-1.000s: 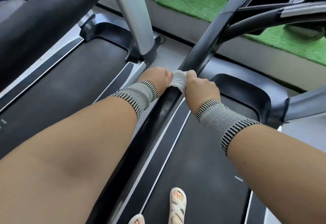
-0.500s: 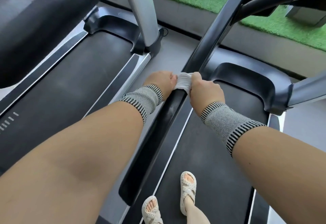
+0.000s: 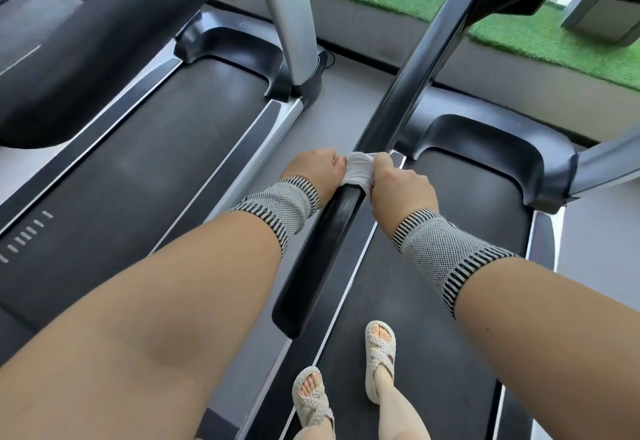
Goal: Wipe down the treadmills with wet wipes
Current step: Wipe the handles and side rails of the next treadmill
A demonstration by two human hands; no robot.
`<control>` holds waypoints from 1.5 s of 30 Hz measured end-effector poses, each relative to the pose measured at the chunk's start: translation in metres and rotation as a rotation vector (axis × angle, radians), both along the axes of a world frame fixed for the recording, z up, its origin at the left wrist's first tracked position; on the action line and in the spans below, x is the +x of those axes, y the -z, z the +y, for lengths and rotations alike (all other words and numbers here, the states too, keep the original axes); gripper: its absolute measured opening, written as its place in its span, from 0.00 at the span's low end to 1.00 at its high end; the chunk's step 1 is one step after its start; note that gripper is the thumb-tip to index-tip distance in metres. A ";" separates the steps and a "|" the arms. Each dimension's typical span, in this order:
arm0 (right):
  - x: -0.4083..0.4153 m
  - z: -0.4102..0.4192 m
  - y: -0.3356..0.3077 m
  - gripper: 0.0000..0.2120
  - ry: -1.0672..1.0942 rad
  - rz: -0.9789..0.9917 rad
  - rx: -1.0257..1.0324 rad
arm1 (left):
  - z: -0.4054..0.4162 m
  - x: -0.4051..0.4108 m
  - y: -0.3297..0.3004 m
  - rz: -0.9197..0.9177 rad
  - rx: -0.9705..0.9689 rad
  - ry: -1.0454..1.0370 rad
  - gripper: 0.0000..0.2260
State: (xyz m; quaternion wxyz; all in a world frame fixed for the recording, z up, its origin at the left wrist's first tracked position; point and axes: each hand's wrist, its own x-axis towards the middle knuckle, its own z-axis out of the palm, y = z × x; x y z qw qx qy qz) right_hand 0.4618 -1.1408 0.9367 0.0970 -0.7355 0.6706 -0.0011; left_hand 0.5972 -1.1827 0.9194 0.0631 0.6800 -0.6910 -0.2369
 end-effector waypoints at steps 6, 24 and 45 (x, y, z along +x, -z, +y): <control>0.012 0.027 0.001 0.10 -0.005 -0.003 0.020 | 0.028 0.012 0.002 -0.010 0.015 0.007 0.15; 0.029 0.093 0.001 0.10 -0.160 -0.072 0.127 | 0.105 0.037 0.008 -0.031 0.079 -0.148 0.18; 0.070 0.184 0.015 0.09 -0.058 -0.075 0.172 | 0.187 0.080 0.016 -0.129 0.106 0.024 0.16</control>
